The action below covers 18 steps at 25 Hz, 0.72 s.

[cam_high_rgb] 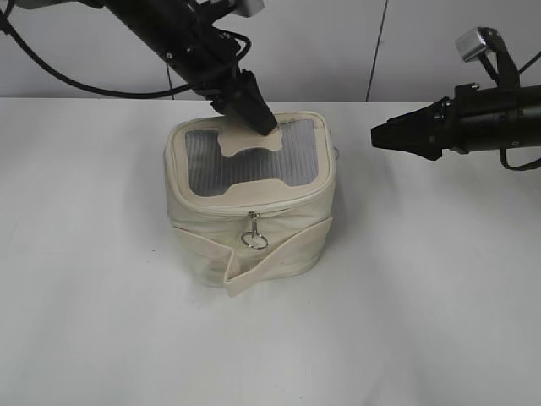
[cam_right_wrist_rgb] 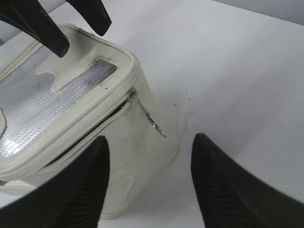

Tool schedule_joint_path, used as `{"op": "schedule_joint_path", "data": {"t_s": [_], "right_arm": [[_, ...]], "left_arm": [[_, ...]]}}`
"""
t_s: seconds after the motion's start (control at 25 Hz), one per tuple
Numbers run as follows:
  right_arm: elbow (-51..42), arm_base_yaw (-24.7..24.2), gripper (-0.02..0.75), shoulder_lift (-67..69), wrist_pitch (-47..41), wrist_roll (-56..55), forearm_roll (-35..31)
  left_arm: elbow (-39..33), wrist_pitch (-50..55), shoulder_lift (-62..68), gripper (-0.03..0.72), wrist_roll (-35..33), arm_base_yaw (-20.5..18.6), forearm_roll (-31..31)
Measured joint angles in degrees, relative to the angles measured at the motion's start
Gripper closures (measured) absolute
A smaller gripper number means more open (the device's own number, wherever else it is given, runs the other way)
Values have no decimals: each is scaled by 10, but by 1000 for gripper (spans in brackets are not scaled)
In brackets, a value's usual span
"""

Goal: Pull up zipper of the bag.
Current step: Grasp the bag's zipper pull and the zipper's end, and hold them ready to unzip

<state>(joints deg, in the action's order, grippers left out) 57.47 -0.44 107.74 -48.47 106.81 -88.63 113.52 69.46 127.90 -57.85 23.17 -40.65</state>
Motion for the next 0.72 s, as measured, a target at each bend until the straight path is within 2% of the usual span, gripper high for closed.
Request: {"op": "schedule_joint_path", "data": {"t_s": [0.12,0.16,0.32,0.36,0.72], "right_arm": [[14,4,297,24,-1,1,8],[21,7,297,30,-1,5,11],[39,22,297,63,-2,44,12],[40,26,297,70,-2,59,12],[42,37,297,106,9,196,-43]], "left_arm": [[1,1,11,309,7,0,22],[2,2,12,352,9,0,27],[3,5,12,603,9,2,37],[3,6,12,637,9,2,37],[3,6,12,640,9,2,37]]}}
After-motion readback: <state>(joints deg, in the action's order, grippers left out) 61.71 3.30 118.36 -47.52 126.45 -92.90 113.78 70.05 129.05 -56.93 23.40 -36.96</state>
